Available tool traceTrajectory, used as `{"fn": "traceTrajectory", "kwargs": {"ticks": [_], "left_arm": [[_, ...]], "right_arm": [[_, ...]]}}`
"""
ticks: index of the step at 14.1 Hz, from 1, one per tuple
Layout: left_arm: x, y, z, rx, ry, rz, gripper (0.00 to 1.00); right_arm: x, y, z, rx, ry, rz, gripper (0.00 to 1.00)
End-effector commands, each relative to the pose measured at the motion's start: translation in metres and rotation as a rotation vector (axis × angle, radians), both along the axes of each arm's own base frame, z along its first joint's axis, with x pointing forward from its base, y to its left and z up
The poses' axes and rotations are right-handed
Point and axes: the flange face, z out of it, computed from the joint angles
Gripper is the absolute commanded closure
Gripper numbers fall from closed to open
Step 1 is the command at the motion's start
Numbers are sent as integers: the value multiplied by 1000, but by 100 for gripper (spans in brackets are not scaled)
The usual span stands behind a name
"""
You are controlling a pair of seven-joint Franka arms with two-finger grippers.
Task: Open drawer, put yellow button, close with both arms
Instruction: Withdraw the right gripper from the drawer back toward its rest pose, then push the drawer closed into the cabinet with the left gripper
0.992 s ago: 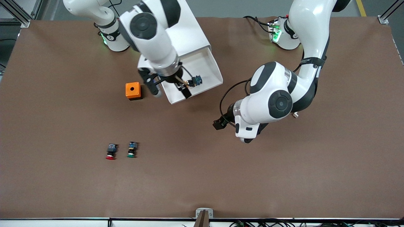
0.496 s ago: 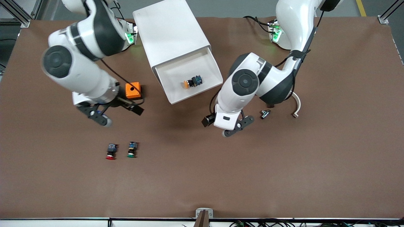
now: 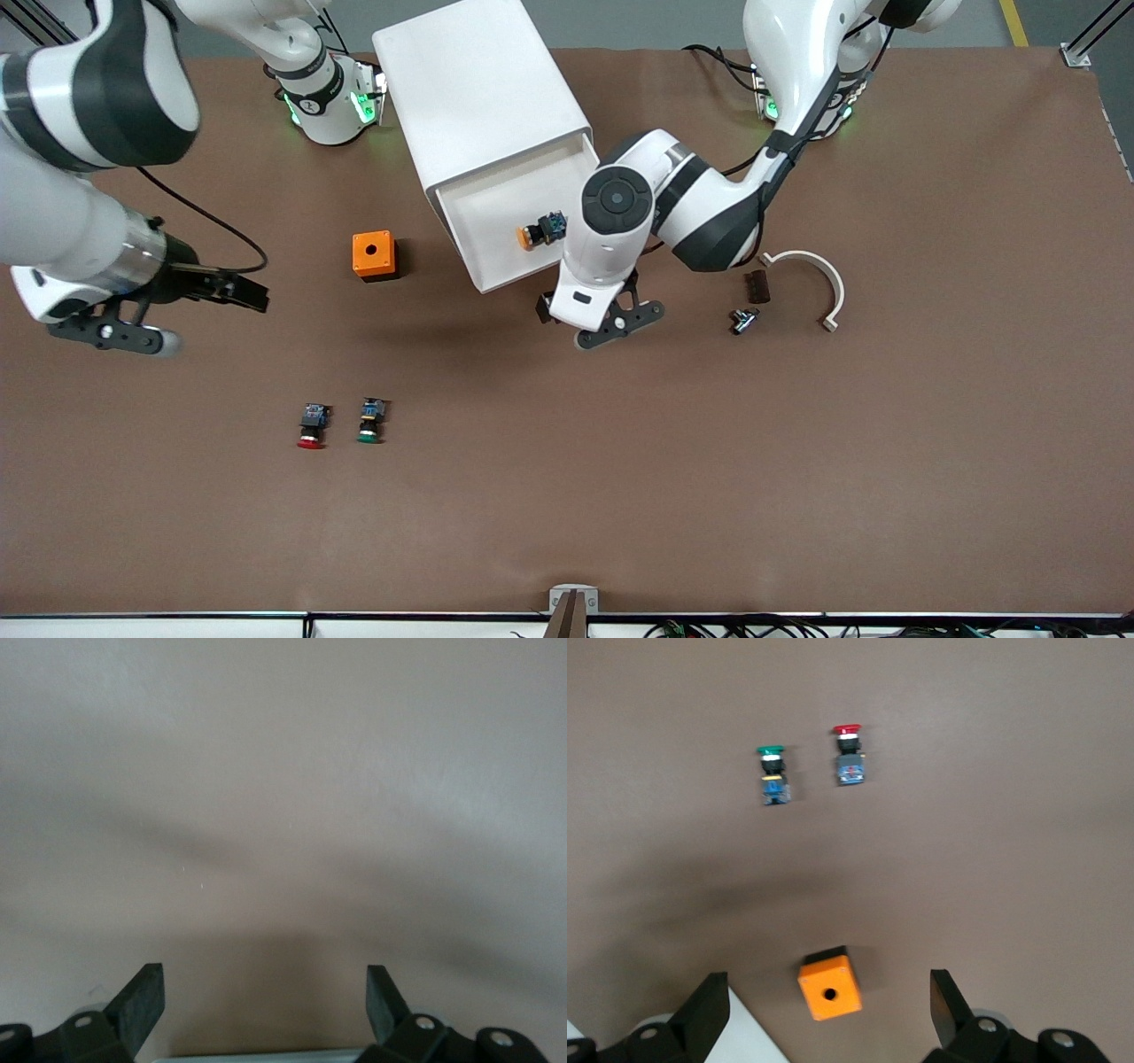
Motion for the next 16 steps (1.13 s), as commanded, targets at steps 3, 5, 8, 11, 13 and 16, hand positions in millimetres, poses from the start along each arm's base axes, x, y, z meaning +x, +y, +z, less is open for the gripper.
{"fn": "traceTrajectory", "kwargs": {"ticks": [3,5,8,11,13,16], "left_arm": [[-43,-14,8,28,11,2,0],[-56,-22,6,35,30,25,0],[-79,-35,2,46,100,66,0],[-99,-46,-2,49,159,86,0],[-105,-50,-1,30,194,95,0],[-115,-58,0,5,243,105,0]], "right_arm": [[-10,-57,13,-6,19,97,0],[-13,-63,24,-59,26,142,0],[-14,-83,33,-47,37,124,0],[-16,-96,36,-47,36,100,0],[-17,-102,35,-45,38,91,0],[-16,-102,34,-44,38,82,0]]}}
